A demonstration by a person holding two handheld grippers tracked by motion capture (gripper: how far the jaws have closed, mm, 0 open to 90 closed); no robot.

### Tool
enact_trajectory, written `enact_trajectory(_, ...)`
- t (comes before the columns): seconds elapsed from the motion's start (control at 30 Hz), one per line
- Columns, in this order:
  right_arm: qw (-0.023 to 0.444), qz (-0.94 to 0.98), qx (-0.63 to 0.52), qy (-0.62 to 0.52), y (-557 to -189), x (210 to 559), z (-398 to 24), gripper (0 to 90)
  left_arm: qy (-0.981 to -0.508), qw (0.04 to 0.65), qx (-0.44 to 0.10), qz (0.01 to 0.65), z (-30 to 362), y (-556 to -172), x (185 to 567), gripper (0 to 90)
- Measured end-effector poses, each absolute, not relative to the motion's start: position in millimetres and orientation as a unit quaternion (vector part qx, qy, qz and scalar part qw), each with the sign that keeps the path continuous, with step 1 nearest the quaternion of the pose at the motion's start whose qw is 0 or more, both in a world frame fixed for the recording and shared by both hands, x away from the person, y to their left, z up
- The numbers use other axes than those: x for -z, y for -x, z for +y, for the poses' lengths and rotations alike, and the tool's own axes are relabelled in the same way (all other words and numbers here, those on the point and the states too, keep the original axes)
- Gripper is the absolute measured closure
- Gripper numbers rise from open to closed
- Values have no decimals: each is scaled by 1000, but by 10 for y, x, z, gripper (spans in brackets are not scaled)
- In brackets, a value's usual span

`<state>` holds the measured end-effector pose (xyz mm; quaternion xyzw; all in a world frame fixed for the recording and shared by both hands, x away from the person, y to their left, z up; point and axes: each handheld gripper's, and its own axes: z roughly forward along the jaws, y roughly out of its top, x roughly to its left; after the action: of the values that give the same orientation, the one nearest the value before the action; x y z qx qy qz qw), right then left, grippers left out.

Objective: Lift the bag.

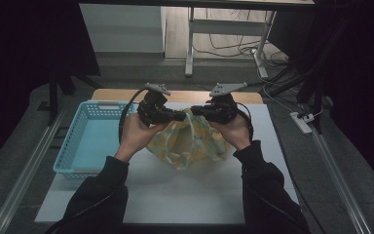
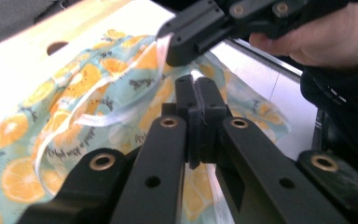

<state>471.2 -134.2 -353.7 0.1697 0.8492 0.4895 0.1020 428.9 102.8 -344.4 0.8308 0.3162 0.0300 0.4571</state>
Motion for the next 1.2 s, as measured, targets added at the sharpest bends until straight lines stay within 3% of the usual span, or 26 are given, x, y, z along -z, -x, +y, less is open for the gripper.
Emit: enact_trajectory(1.2, 137, 817, -536, -165, -4736, 2628, -1330, 900, -784, 523, -79, 325, 1214, -4504, 2514, 900)
